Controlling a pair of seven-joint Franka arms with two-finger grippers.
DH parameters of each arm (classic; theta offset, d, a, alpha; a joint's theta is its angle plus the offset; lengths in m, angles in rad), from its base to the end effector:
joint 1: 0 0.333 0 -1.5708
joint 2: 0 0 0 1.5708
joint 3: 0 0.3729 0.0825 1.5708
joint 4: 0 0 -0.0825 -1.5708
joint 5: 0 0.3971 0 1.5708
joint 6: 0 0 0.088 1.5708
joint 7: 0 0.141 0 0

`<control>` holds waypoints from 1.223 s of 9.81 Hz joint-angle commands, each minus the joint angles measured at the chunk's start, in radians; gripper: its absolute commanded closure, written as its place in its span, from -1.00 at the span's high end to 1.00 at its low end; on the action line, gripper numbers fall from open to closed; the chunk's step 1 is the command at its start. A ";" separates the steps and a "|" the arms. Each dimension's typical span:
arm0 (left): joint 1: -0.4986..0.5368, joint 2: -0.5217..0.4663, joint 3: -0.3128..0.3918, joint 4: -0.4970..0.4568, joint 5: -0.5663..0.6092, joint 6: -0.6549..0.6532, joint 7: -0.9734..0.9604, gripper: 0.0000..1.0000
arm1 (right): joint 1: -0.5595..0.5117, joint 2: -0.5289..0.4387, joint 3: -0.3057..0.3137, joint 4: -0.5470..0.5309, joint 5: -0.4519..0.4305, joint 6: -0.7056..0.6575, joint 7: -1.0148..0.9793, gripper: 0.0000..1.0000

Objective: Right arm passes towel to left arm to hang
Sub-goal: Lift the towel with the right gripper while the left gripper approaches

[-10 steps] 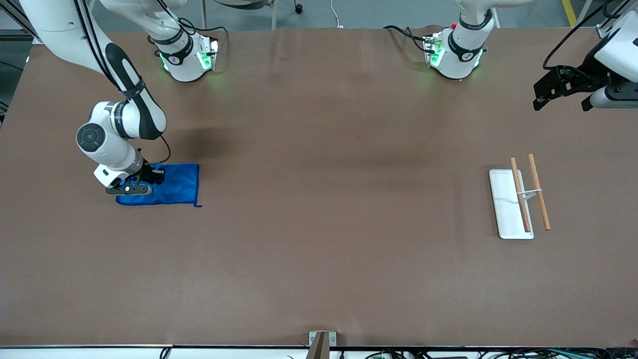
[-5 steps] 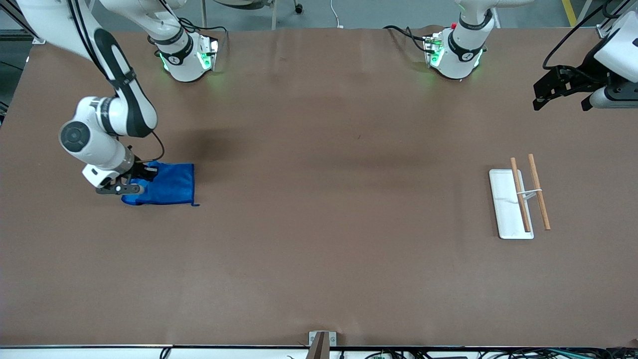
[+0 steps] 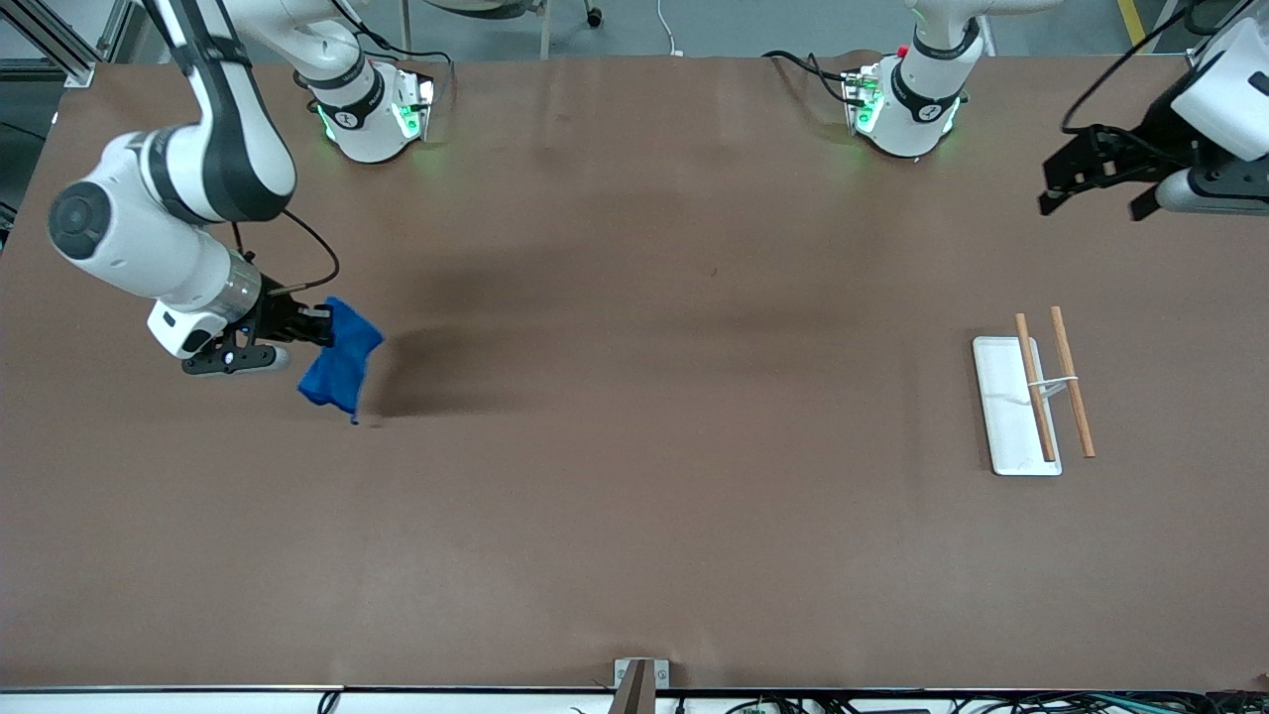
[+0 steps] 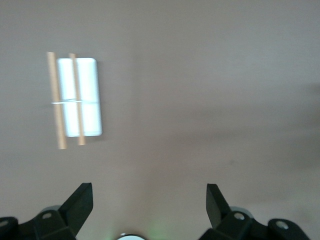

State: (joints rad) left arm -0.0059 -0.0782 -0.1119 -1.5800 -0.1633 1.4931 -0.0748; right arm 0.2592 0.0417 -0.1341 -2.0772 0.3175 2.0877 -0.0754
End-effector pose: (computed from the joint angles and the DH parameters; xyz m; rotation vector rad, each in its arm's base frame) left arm 0.5236 -0.0890 0.6806 2.9877 -0.0815 -0.0359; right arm 0.5579 0.0956 0.4254 -2.8737 -0.0552 0.0531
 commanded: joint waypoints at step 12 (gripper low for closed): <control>-0.008 0.537 -0.107 -0.213 -1.236 0.239 0.533 0.95 | 0.538 0.108 -0.007 0.330 1.043 0.231 0.008 -1.00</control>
State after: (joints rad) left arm -0.0189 0.4279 -0.1817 -1.7546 -1.3327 1.7219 0.4052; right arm 0.7570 0.0918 -0.1289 -1.8235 1.2926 2.2863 -0.0712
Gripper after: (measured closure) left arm 0.022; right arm 0.965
